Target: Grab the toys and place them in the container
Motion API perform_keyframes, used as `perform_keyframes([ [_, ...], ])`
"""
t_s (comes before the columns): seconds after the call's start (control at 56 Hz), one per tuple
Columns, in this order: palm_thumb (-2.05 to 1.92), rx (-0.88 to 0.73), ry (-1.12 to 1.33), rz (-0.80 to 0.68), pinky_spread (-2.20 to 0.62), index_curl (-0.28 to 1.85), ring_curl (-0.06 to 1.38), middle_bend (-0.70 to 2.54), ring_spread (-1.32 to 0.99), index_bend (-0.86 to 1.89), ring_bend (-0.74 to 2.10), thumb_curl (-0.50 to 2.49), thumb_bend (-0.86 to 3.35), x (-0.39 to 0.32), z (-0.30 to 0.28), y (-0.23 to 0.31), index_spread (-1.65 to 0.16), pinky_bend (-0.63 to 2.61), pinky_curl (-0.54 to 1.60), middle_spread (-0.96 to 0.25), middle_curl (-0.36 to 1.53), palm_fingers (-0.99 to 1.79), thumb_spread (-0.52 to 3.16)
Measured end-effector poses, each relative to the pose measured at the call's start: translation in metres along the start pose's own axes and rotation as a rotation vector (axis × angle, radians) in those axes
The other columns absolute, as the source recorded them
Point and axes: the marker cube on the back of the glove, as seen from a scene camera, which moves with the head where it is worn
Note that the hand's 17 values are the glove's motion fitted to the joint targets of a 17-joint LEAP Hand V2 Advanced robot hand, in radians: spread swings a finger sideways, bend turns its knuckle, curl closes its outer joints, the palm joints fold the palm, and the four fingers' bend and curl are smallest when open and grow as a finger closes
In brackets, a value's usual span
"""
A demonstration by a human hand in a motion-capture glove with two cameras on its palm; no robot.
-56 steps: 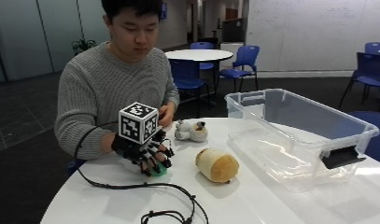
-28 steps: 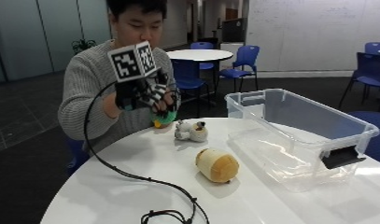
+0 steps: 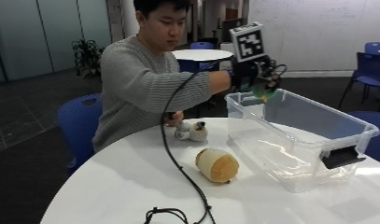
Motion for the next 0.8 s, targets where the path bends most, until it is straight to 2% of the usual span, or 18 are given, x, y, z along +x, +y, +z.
perform_keyframes([
  [0.054, 0.49, -0.025, 0.071, 0.006, -0.45, 0.24, 0.40, 0.37, -0.41, 0.15, 0.97, 0.42, 0.05, -0.012, 0.022, -0.032, -0.38, 0.90, 0.42, -0.29, 0.50, 1.04, 1.38],
  [0.125, 0.49, -0.083, 0.152, -0.072, -0.45, 0.24, 0.40, 0.35, -0.41, 0.15, 0.97, 0.42, 0.04, -0.018, 0.049, -0.058, -0.38, 0.90, 0.43, -0.30, 0.51, 1.03, 1.38],
  [0.25, 0.49, -0.152, 0.151, -0.062, -0.45, 0.23, 0.40, 0.33, -0.41, 0.14, 0.96, 0.41, 0.03, -0.018, 0.078, -0.073, -0.38, 0.90, 0.43, -0.31, 0.51, 1.01, 1.40],
  [0.322, 0.49, -0.249, 0.170, -0.023, -0.45, 0.22, 0.40, 0.29, -0.41, 0.14, 0.96, 0.41, 0.02, -0.012, 0.097, -0.071, -0.38, 0.91, 0.43, -0.32, 0.51, 0.97, 1.40],
  [0.375, 0.45, -0.341, 0.162, -0.011, -0.45, 0.21, 0.41, 0.24, -0.41, 0.09, 0.96, 0.40, 0.00, -0.006, 0.108, -0.067, -0.38, 0.94, 0.45, -0.33, 0.50, 0.83, 1.40],
  [0.429, 0.35, -0.395, 0.115, 0.003, -0.39, 0.20, 0.41, 0.15, -0.40, 0.07, 0.88, 0.37, -0.05, -0.003, 0.114, -0.064, -0.37, 0.97, 0.47, -0.32, 0.49, 0.37, 1.38],
  [0.447, 0.30, -0.400, 0.106, 0.003, -0.34, 0.22, 0.41, 0.12, -0.39, 0.10, 0.83, 0.35, -0.07, -0.001, 0.115, -0.063, -0.37, 0.97, 0.48, -0.31, 0.47, 0.18, 1.36],
  [0.5, 0.24, -0.392, 0.096, 0.002, -0.26, 0.23, 0.38, 0.09, -0.35, 0.18, 0.74, 0.33, -0.06, 0.002, 0.115, -0.059, -0.36, 0.99, 0.48, -0.27, 0.44, 0.04, 1.33],
  [0.608, 0.16, -0.374, 0.074, -0.009, -0.16, 0.26, 0.31, 0.13, -0.31, 0.20, 0.67, 0.31, -0.04, 0.002, 0.107, -0.050, -0.36, 1.02, 0.43, -0.24, 0.38, 0.01, 1.30],
  [0.804, 0.12, -0.318, 0.049, -0.034, -0.06, 0.29, 0.30, 0.16, -0.26, 0.18, 0.68, 0.30, -0.02, 0.005, 0.067, -0.018, -0.36, 1.05, 0.41, -0.21, 0.35, -0.02, 1.29],
])
